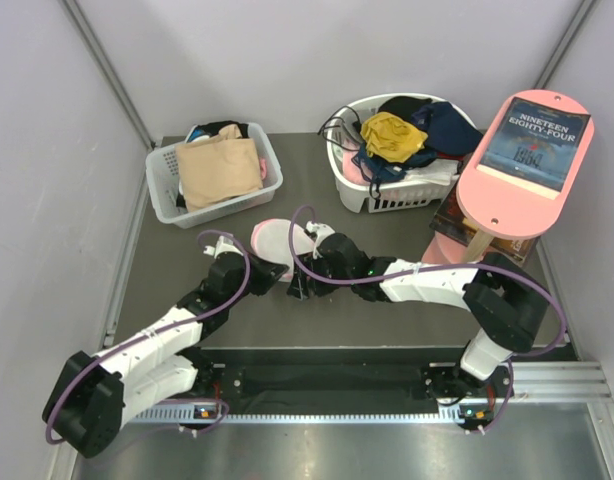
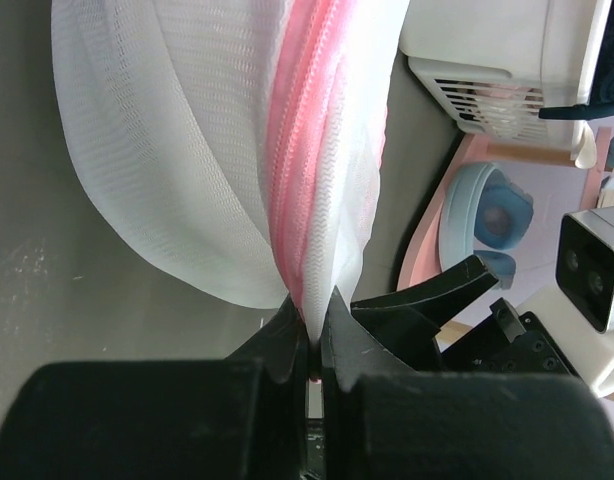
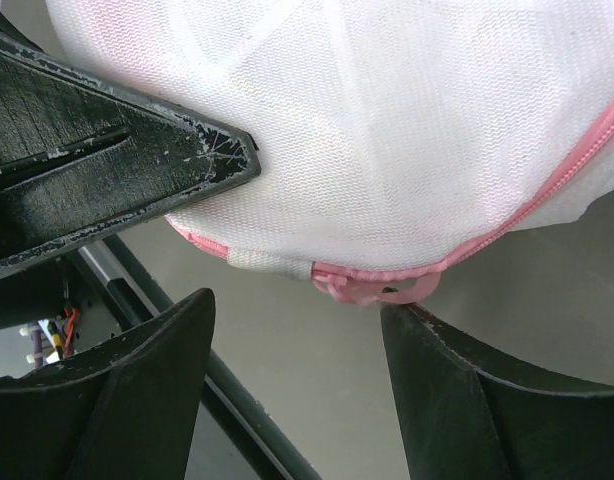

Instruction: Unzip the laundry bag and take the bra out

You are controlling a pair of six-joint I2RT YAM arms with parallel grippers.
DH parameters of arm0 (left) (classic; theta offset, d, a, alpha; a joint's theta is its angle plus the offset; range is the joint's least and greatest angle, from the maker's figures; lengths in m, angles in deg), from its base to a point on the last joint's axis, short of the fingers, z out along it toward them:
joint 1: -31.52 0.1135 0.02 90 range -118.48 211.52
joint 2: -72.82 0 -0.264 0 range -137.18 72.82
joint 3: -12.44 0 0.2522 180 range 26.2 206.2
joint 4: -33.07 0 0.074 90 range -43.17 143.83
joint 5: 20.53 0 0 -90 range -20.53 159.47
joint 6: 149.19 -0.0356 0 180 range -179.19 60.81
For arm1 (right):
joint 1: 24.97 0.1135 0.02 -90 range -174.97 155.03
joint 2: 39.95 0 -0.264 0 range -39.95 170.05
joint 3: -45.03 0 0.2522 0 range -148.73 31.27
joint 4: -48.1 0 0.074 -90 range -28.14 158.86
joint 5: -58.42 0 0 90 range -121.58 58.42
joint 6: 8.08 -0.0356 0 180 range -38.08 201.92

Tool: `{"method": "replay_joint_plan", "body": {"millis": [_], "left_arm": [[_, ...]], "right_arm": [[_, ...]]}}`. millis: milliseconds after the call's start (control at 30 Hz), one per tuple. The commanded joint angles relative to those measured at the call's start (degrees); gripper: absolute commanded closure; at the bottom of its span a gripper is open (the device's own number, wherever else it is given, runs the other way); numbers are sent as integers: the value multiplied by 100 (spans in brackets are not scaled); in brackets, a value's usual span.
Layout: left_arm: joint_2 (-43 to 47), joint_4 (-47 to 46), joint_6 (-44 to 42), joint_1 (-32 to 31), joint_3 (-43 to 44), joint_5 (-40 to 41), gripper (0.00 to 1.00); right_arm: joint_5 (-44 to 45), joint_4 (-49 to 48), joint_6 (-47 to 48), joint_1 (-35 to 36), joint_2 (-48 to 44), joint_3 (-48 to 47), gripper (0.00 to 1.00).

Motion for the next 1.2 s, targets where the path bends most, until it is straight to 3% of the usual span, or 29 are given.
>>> {"method": "replay_joint_plan", "body": {"millis": [0,267,733,867,1033,1167], "left_arm": [[135,-236,135,-5,161,79,100],[144,-236,144,-5,134,96,100],[205,-245,170,-14,73,70,100],[223,-245,170,-14,64,61,100],[232,-227,170,-14,20,52,100],[301,-175,135,-5,3,166,100]], "right_arm": [[145,-156,160,55,6,-314,33],[101,-296,151,55,-108,-270,41],[496,-209,177,55,-143,-357,62],[671,-138,213,46,-125,-410,76],[918,28,300,29,-169,-471,100],[1076,204,380,-6,-178,-481,100]]}}
